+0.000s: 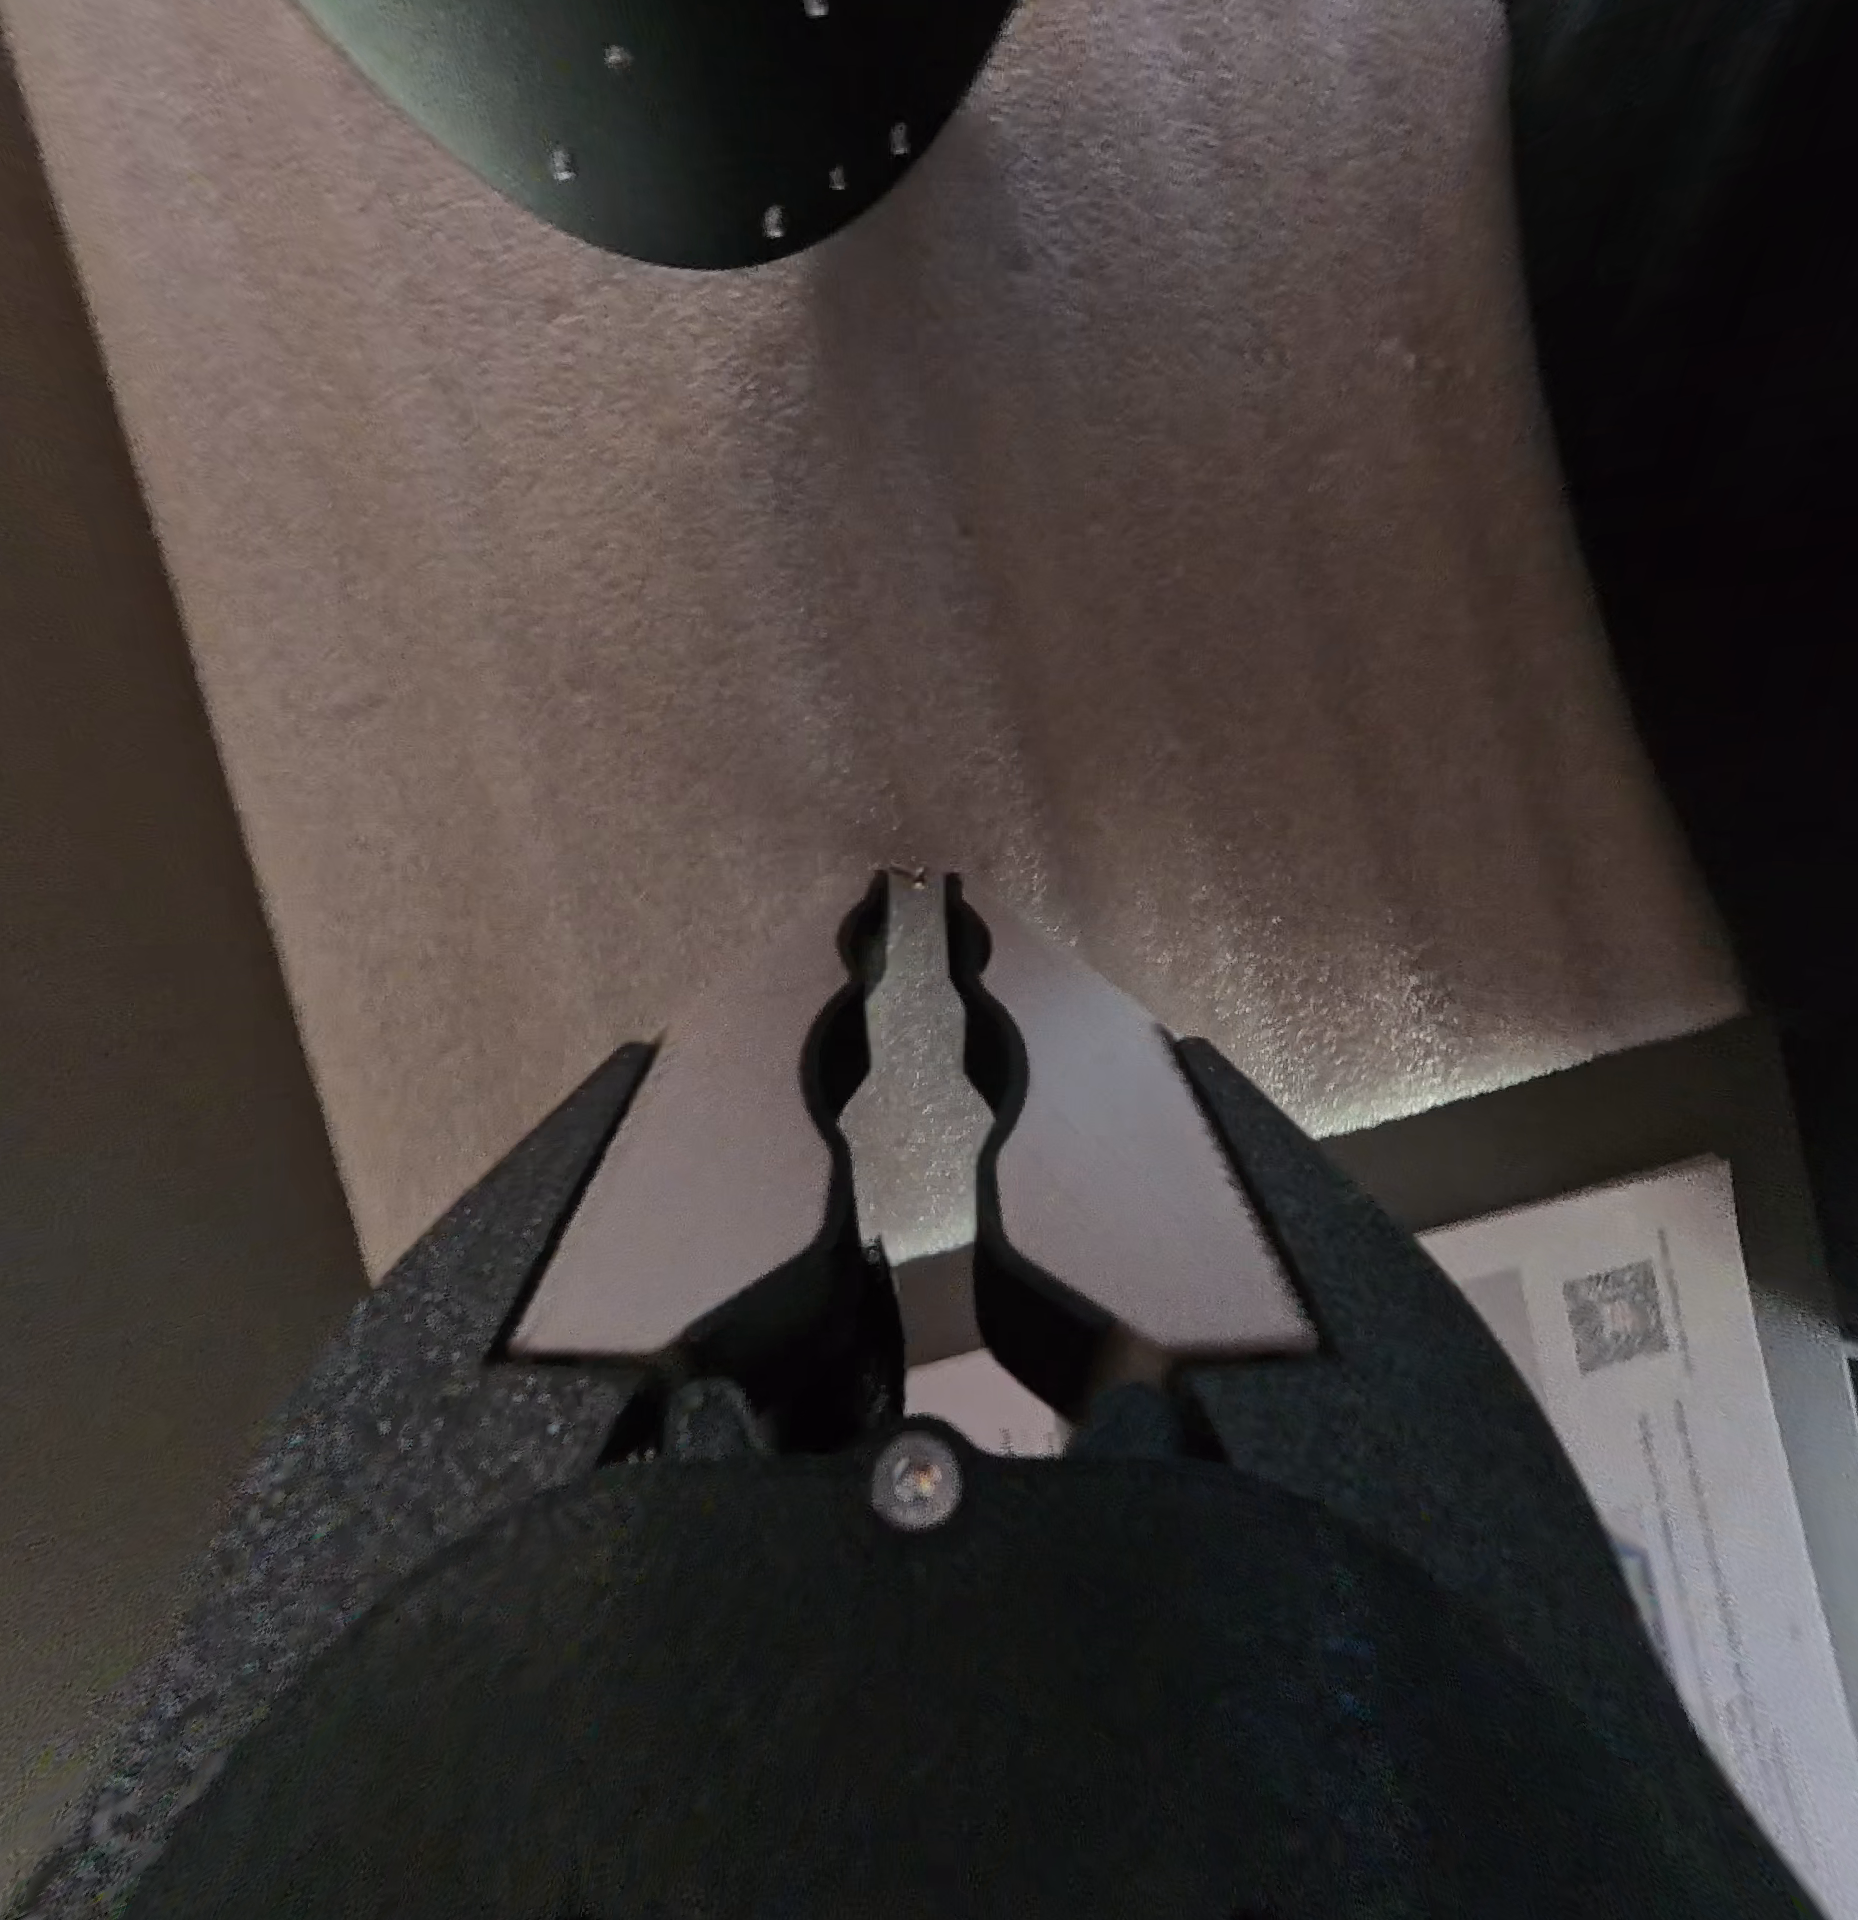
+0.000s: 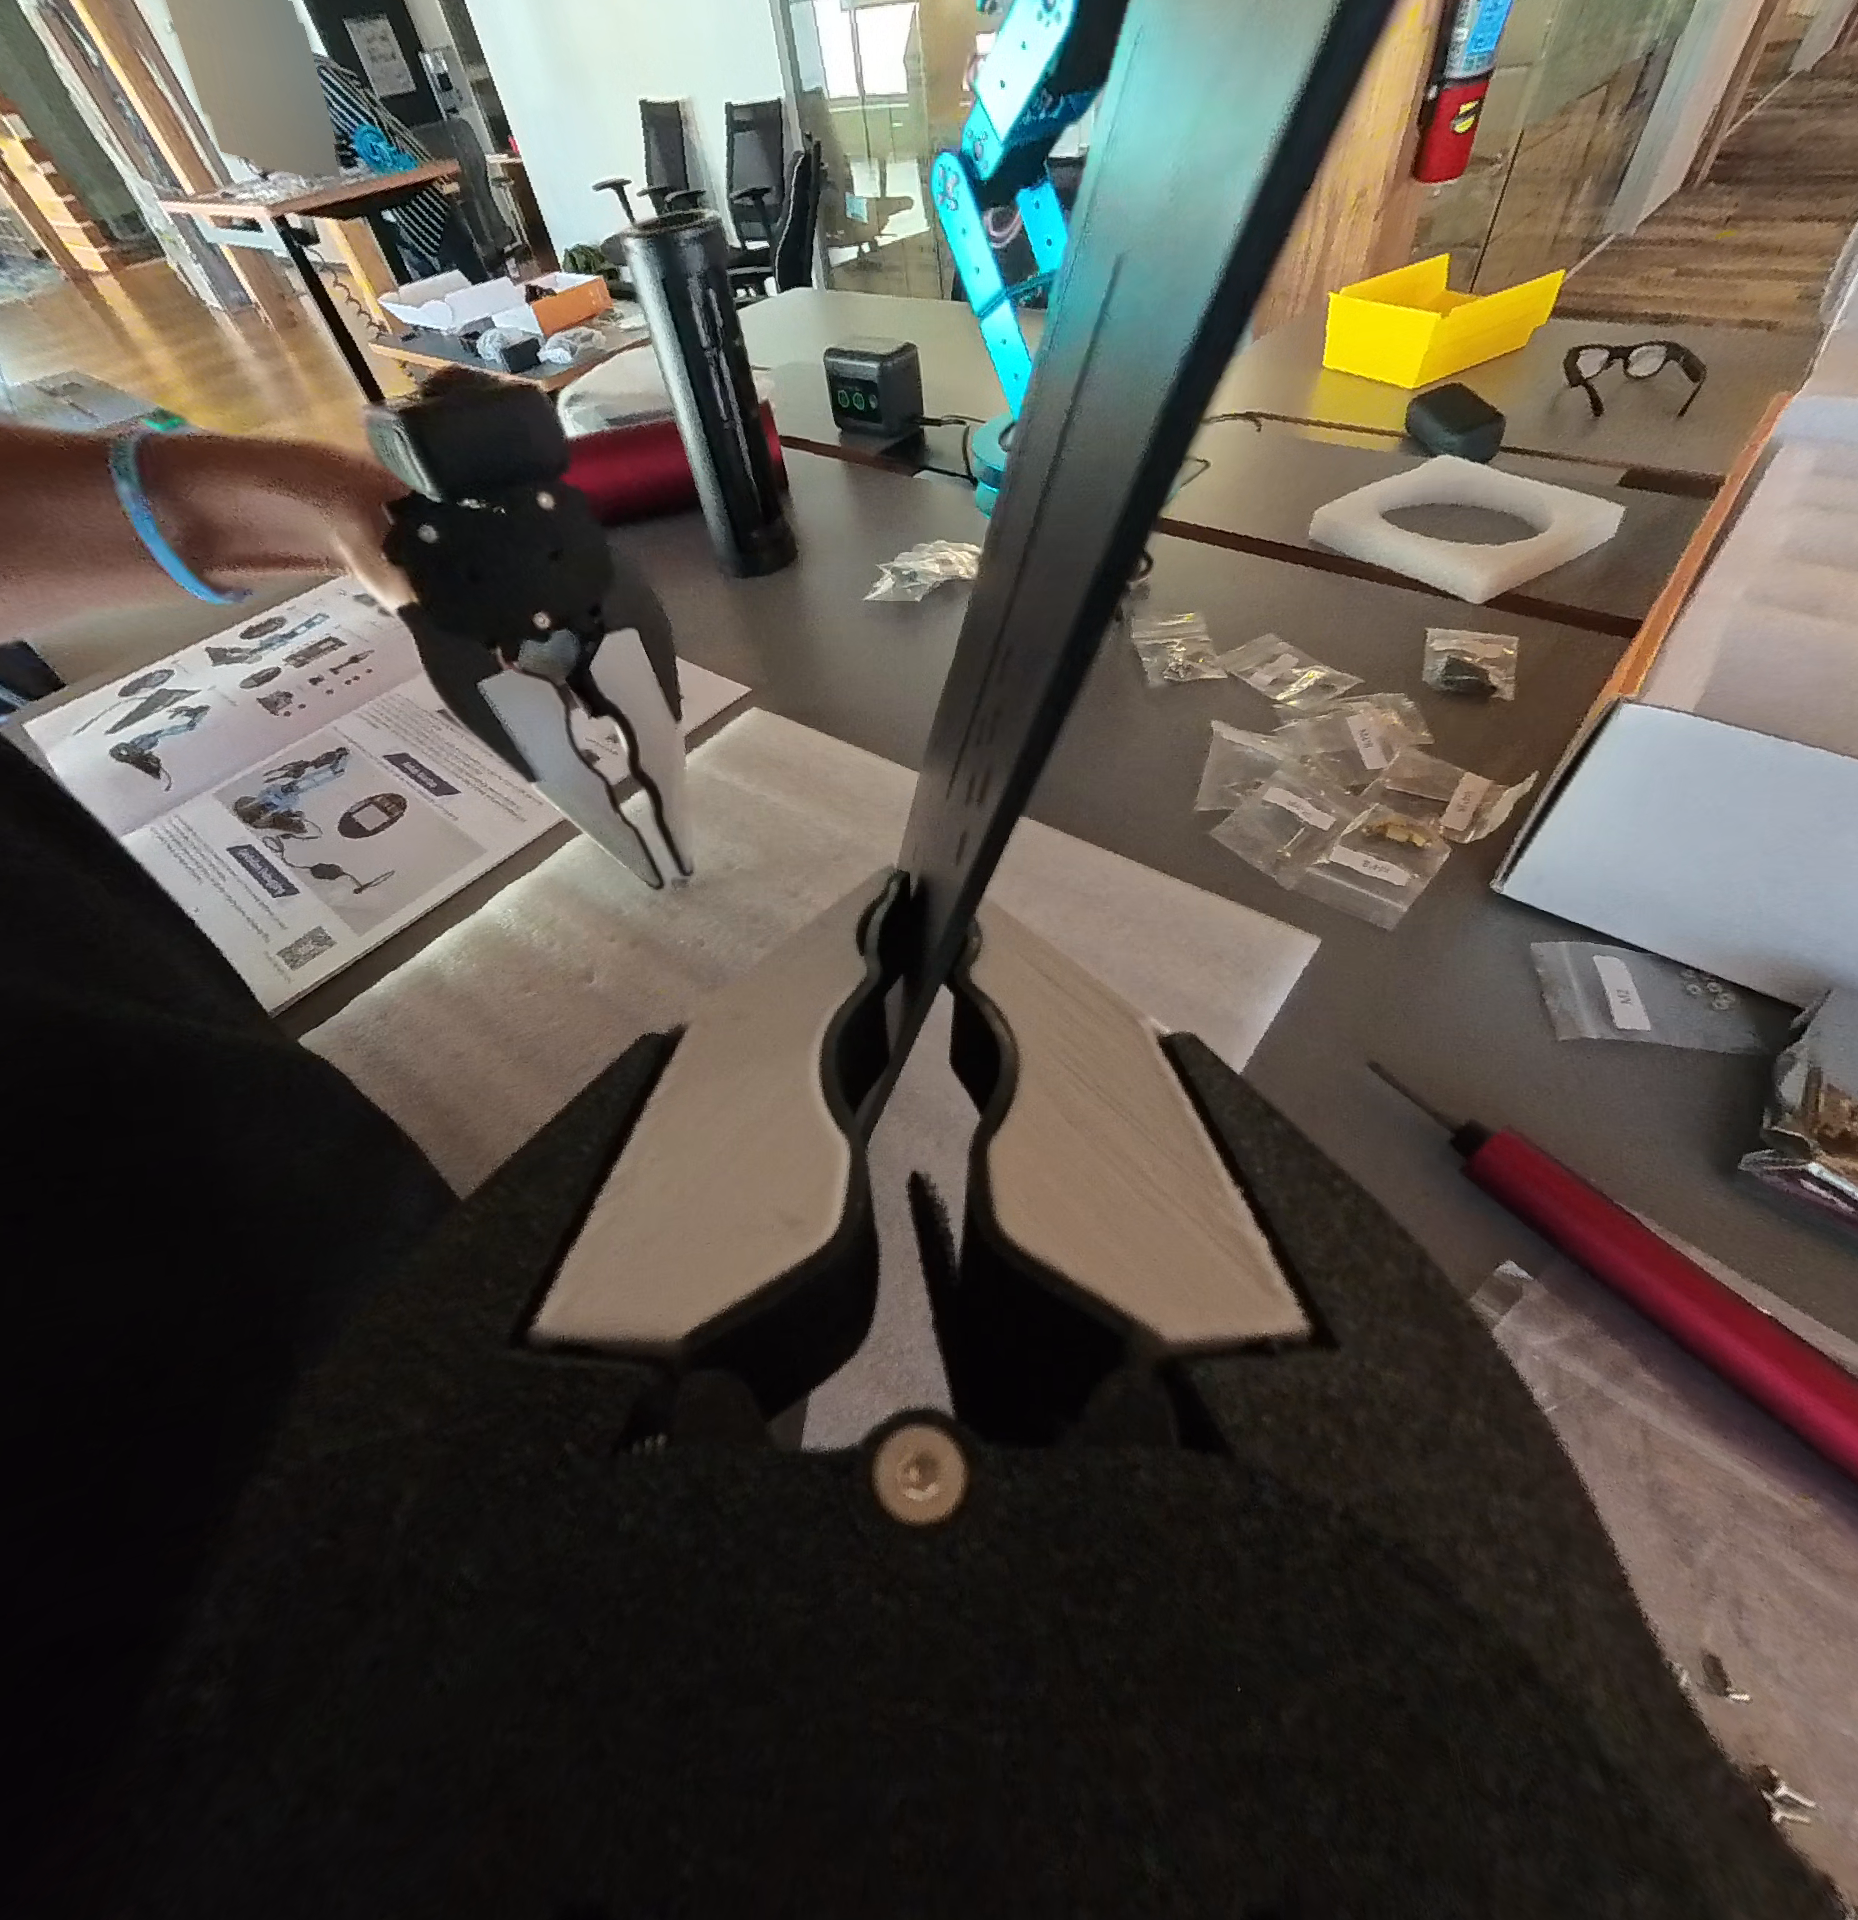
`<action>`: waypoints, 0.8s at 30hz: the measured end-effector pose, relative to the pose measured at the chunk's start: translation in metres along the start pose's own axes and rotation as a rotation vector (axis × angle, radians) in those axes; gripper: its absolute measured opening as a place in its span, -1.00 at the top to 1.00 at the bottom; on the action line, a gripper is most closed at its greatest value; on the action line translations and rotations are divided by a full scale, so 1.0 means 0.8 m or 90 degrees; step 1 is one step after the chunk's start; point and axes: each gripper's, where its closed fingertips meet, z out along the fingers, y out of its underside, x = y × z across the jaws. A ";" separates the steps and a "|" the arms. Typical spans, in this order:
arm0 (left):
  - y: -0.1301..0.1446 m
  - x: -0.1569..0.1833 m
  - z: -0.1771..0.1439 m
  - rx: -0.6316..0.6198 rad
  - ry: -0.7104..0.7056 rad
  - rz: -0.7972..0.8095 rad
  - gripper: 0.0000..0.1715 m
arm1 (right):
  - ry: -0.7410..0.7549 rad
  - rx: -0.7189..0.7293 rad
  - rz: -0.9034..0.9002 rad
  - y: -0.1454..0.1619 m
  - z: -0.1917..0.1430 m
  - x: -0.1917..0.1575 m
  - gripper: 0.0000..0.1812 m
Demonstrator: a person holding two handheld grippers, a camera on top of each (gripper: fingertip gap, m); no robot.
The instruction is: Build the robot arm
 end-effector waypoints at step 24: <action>-0.003 -0.008 0.003 0.135 -0.392 -0.424 0.94 | -0.023 -0.007 -0.033 -0.004 0.003 -0.015 0.99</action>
